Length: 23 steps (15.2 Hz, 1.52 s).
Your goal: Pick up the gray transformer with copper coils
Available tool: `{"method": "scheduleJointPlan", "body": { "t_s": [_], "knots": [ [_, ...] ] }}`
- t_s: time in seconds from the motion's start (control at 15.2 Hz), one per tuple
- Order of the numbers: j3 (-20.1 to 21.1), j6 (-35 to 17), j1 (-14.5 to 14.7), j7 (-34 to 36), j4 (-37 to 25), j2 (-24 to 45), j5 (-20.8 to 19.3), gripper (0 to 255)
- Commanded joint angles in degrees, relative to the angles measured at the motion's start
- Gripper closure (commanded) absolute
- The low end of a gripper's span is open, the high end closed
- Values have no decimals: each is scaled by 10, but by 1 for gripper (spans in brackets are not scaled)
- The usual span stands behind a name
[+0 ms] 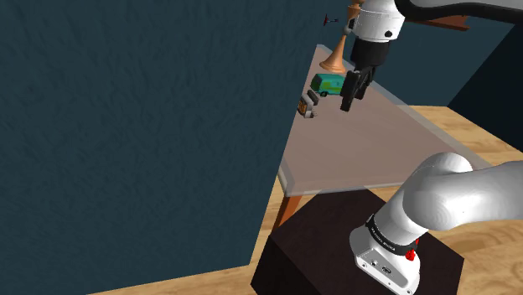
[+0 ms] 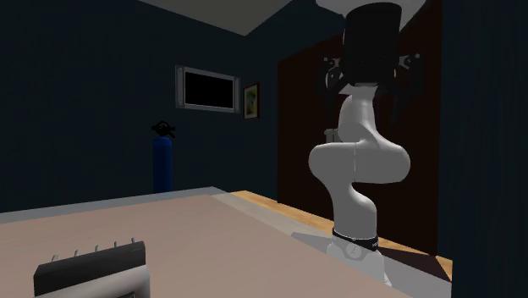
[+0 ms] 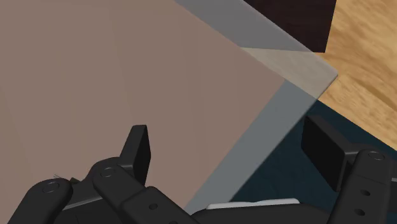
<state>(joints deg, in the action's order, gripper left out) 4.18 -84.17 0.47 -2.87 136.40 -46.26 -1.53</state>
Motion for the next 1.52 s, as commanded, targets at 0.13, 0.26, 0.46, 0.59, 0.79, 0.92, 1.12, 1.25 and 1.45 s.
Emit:
{"method": "scheduleJointPlan", "body": {
  "t_s": [0.13,0.26,0.46,0.59,0.79,0.92,1.12,1.25,1.45],
  "knots": [
    [-13,-31,-9,-7,-2,31,-10,0],
    [-25,-61,-19,-13,-8,63,-18,0],
    [-43,-104,-31,-22,-21,114,-28,0],
    [-55,-130,-39,-28,-34,150,-34,0],
    [-72,-167,-49,-38,-57,206,-39,0],
    [-84,-188,-56,-44,-77,244,-40,0],
    [-100,-217,-65,-55,-111,302,-39,0],
    [-110,-233,-70,-62,-137,341,-36,0],
    [-124,-253,-79,-75,-180,401,-28,0]
  ]
}}
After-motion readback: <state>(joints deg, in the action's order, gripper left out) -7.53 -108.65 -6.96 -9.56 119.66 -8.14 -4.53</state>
